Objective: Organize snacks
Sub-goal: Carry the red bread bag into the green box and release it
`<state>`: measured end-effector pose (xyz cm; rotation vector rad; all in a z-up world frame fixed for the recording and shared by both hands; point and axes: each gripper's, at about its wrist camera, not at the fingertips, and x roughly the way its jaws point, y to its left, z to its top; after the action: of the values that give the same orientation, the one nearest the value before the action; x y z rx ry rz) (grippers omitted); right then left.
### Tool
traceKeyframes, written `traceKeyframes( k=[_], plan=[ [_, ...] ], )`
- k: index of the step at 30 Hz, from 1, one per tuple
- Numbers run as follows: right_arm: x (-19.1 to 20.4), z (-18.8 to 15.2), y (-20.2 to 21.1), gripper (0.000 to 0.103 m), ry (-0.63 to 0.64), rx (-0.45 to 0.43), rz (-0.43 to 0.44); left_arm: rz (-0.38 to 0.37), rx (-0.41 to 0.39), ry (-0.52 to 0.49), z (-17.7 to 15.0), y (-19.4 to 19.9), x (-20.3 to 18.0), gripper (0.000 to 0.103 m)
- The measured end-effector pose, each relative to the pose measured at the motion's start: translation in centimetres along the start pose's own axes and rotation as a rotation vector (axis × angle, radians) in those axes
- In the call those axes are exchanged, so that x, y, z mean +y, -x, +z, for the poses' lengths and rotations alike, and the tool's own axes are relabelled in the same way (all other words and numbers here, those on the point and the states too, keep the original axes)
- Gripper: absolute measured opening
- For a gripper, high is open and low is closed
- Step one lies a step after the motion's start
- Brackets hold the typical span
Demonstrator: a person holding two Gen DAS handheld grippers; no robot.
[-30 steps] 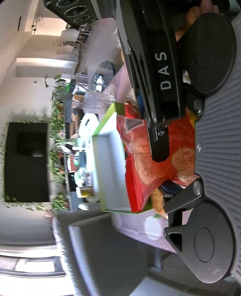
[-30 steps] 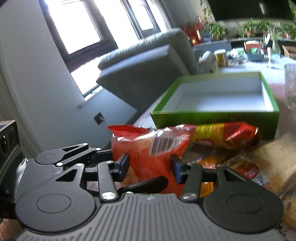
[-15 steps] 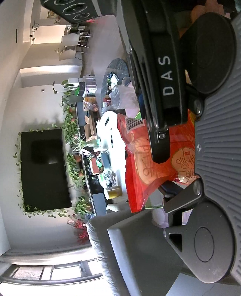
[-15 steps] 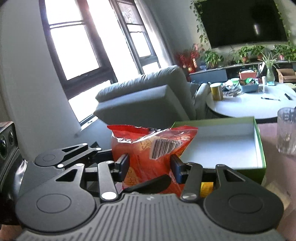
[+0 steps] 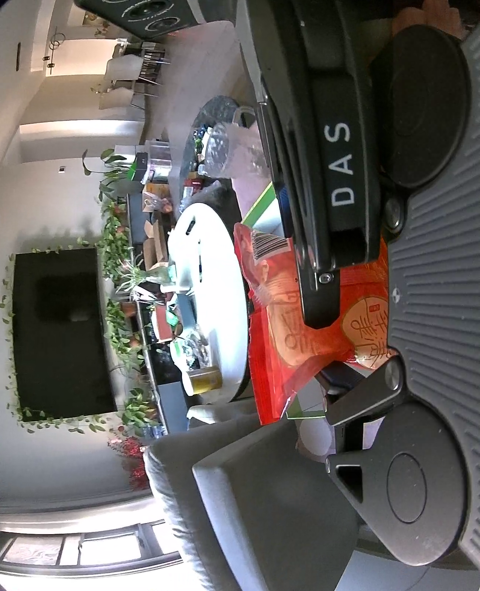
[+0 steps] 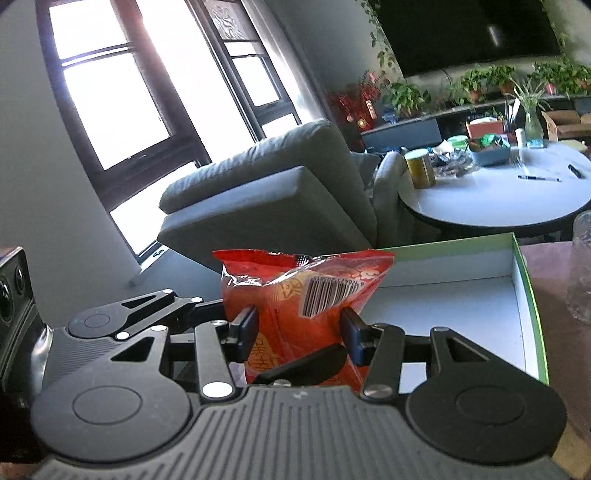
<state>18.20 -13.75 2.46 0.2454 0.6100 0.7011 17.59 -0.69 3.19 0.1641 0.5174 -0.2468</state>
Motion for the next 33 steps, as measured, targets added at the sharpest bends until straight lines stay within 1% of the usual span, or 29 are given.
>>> traceKeyframes(
  k=[8, 11, 14, 18, 21, 23, 26, 33],
  plan=[
    [-0.3, 0.9, -1.9, 0.074, -0.023, -0.004, -0.012, 0.0, 0.013, 0.008, 0.8, -2.6, 2.0, 0.072],
    [-0.6, 1.1, -2.7, 0.074, -0.03, 0.008, -0.013, 0.0, 0.038, 0.021, 0.6, -3.8, 2.8, 0.072],
    [-0.8, 0.7, -3.5, 0.074, -0.046, 0.042, -0.02, -0.008, 0.078, 0.04, -0.3, -4.9, 3.2, 0.072],
    [-1.4, -0.5, -4.5, 0.074, -0.082, 0.111, -0.031, -0.021, 0.156, 0.068, -1.8, -6.1, 3.6, 0.072],
    [-1.4, -1.6, -5.0, 0.074, -0.107, 0.166, -0.044, -0.007, 0.186, 0.062, -2.8, -6.4, 3.4, 0.073],
    [-1.3, -2.1, -5.0, 0.074, -0.101, 0.184, -0.052, 0.012, 0.187, 0.055, -3.1, -6.3, 3.2, 0.079],
    [-1.1, -2.0, -4.6, 0.074, -0.089, 0.181, -0.065, 0.041, 0.164, 0.042, -3.2, -5.5, 3.2, 0.085],
    [-1.3, -1.4, -3.1, 0.074, -0.102, 0.134, -0.074, 0.067, 0.129, 0.052, -3.1, -3.7, 3.3, 0.086]
  ],
)
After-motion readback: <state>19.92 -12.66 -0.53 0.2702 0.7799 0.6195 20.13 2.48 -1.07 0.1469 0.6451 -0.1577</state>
